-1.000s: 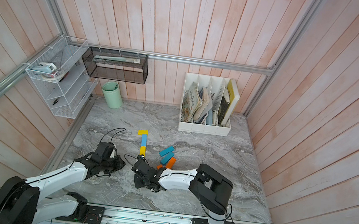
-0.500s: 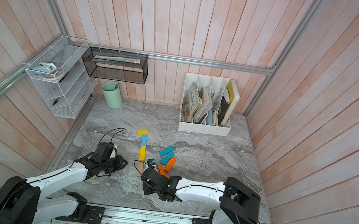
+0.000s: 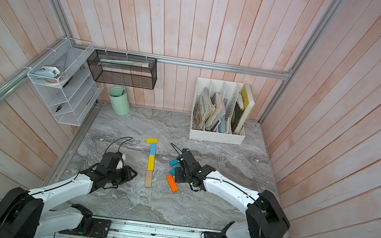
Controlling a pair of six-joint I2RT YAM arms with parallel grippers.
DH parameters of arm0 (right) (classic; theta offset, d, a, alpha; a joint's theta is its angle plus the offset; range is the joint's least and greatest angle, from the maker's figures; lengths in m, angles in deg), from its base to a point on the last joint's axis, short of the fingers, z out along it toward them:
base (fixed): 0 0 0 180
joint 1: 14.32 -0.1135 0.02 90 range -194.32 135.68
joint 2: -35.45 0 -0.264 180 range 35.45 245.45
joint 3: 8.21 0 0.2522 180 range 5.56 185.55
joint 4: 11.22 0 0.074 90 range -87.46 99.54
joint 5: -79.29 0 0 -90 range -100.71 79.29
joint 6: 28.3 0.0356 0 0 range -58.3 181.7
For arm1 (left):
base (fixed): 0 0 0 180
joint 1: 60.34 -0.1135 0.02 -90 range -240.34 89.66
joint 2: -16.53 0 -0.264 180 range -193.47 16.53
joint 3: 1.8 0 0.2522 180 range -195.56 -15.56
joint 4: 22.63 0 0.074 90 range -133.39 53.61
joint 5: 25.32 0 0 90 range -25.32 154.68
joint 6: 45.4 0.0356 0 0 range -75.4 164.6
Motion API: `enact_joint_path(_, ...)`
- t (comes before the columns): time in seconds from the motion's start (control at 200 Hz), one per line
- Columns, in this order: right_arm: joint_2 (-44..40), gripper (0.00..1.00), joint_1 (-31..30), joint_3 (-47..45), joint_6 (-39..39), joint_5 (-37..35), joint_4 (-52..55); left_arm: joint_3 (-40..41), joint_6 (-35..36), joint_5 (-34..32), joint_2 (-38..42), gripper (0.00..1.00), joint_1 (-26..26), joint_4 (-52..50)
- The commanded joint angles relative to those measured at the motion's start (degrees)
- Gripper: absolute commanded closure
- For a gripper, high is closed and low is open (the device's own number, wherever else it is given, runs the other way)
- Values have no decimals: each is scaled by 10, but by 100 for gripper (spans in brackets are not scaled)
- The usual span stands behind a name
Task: Assemble a giraffe with building blocks
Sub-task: Pick up the building block from the center of the board.
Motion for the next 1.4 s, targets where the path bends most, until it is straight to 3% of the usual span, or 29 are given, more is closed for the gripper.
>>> enact_joint_path(0.0,56,40,42,49,-24,44,7,1,3,10,9,64,-3,12)
enact_joint_path(0.31,225,44,59,160,-26,59,-8,-10,17,-4,28,64,-3,-19)
enact_joint_path(0.83,355,43,85,323,-42,65,54,-5,17,13,11,64,-3,8)
enact_joint_path(1.105,367,46,78,339,-38,61,66,-12,21,14,3,64,-3,9)
enact_joint_path(1.395,372,47,34,343,-67,10,97,-7,22,17,-11,65,-3,23)
